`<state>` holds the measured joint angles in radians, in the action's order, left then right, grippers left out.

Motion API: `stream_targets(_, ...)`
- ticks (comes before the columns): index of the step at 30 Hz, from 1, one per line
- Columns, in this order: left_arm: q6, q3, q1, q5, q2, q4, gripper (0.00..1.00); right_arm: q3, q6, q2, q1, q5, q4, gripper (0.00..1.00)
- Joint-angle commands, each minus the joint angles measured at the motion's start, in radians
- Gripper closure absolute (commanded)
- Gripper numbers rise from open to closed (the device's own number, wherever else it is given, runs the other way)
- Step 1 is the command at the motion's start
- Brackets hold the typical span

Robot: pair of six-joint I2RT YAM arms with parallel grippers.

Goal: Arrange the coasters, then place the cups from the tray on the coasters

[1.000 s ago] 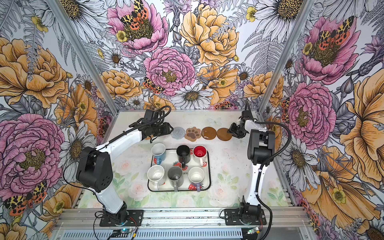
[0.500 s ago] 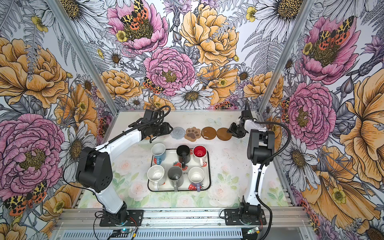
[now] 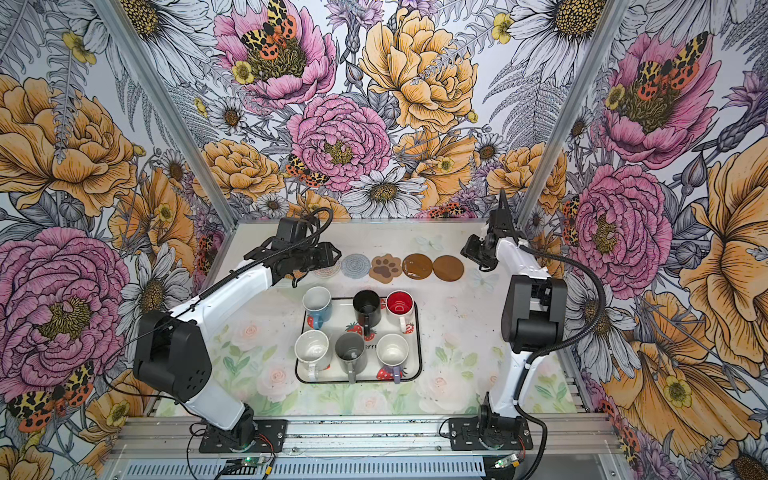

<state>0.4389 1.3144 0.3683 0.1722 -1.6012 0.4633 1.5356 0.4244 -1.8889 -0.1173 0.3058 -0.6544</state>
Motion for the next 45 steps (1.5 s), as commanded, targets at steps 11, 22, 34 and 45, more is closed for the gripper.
stream_targets(11,0.001,-0.102,0.078,-0.472,0.318,-0.094,0.51,-0.189,-0.036,0.361,0.204,-0.136,0.038,0.48)
stream_targets(22,0.000,-0.441,0.187,-0.645,0.558,-0.242,0.48,-0.420,-0.048,0.634,0.411,-0.221,0.045,0.47)
stream_targets(34,-0.018,-0.459,0.192,-0.638,0.570,-0.239,0.45,-0.582,0.012,0.686,0.624,-0.287,0.042,0.47)
stream_targets(45,-0.030,-0.475,0.191,-0.648,0.570,-0.261,0.44,-0.630,0.055,0.615,0.707,-0.299,0.042,0.46)
